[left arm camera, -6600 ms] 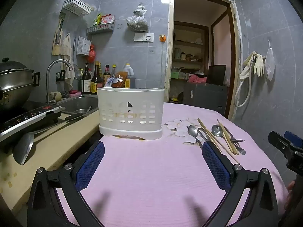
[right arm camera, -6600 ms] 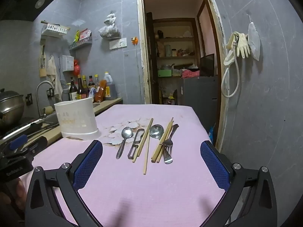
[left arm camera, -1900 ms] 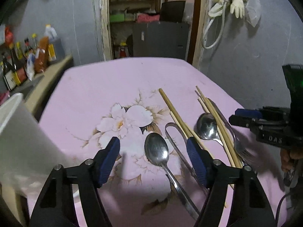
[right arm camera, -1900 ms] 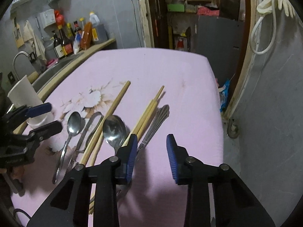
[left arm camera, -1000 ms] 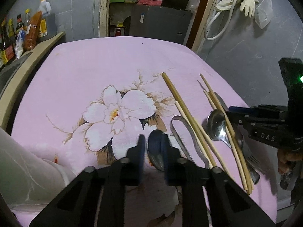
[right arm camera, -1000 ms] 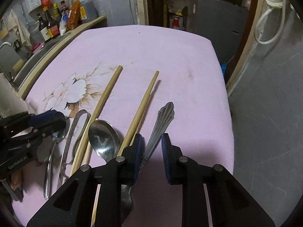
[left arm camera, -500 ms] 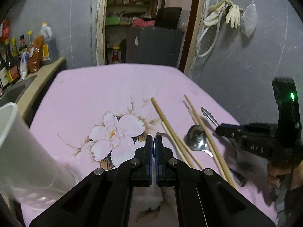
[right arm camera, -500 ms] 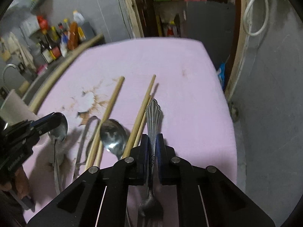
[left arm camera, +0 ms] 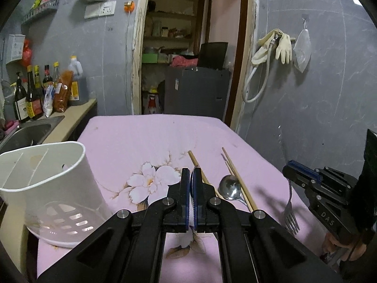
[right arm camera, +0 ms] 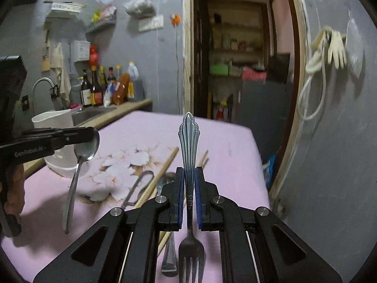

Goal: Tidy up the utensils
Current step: 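Carry the spoon and fork into the white holder and open both tools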

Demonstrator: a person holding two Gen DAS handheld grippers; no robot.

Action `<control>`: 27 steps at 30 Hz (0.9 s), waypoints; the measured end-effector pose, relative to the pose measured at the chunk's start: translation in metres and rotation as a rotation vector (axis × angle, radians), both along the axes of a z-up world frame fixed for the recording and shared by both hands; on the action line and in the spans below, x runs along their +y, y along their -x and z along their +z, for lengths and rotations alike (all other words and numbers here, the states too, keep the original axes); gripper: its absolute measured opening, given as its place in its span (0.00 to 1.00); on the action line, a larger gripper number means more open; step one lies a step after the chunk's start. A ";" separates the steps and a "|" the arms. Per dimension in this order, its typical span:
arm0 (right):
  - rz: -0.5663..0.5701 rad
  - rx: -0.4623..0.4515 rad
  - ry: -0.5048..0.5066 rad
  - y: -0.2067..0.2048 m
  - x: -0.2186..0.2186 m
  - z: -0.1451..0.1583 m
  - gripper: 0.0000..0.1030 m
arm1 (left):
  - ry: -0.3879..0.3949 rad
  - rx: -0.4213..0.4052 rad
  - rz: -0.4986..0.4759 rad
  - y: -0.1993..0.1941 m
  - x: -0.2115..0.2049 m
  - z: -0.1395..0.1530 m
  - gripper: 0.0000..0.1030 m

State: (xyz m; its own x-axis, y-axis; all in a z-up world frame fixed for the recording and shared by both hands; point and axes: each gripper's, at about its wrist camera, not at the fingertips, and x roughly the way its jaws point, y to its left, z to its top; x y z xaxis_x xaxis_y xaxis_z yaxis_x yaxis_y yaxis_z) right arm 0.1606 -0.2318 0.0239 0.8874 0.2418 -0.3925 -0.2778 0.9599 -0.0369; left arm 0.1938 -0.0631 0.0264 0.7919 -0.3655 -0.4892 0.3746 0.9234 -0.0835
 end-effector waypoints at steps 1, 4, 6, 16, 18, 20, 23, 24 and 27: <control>-0.001 -0.020 0.003 0.004 0.001 0.001 0.06 | 0.006 -0.006 0.002 0.002 0.000 0.001 0.01; -0.001 -0.084 0.005 0.016 0.003 0.005 0.06 | 0.018 -0.028 0.005 0.008 0.004 0.005 0.01; -0.005 -0.127 0.000 0.022 0.002 0.008 0.06 | 0.019 -0.046 0.011 0.010 0.006 0.009 0.01; 0.037 -0.265 -0.103 0.019 0.023 0.037 0.06 | 0.004 -0.178 0.092 0.016 0.038 0.048 0.01; 0.058 -0.285 -0.123 0.017 0.031 0.046 0.06 | -0.001 -0.210 0.121 0.017 0.050 0.058 0.01; 0.086 -0.305 -0.146 0.014 0.041 0.055 0.06 | -0.006 -0.236 0.147 0.019 0.062 0.066 0.01; 0.144 -0.330 -0.173 0.009 0.062 0.072 0.06 | -0.001 -0.258 0.196 0.019 0.087 0.081 0.01; 0.168 -0.336 -0.184 0.007 0.070 0.078 0.06 | 0.001 -0.262 0.218 0.019 0.098 0.086 0.01; 0.233 -0.351 -0.218 0.003 0.096 0.095 0.06 | -0.009 -0.290 0.291 0.021 0.127 0.097 0.01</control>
